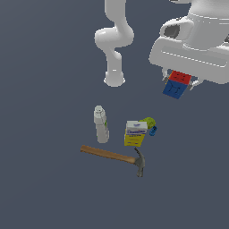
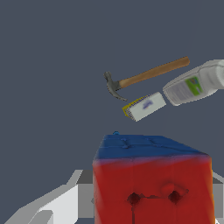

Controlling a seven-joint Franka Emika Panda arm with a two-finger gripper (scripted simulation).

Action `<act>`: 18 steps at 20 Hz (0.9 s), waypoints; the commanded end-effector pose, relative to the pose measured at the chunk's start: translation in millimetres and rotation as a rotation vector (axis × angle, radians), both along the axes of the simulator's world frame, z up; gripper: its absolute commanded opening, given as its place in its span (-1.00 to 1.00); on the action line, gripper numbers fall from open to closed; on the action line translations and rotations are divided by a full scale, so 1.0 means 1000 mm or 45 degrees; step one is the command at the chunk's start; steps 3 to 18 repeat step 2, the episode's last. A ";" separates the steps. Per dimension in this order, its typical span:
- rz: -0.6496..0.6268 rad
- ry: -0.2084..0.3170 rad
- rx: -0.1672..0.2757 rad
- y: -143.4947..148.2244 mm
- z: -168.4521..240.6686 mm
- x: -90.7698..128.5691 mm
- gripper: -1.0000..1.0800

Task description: Pick up a designated object from a clutter of objects.

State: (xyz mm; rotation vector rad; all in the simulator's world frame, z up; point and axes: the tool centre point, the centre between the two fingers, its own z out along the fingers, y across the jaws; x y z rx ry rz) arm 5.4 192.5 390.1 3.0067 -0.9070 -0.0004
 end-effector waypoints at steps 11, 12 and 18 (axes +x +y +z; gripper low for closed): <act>-0.002 -0.001 0.001 0.004 0.005 -0.001 -1.00; -0.002 -0.001 0.001 0.004 0.005 -0.001 -1.00; -0.002 -0.001 0.001 0.004 0.005 -0.001 -1.00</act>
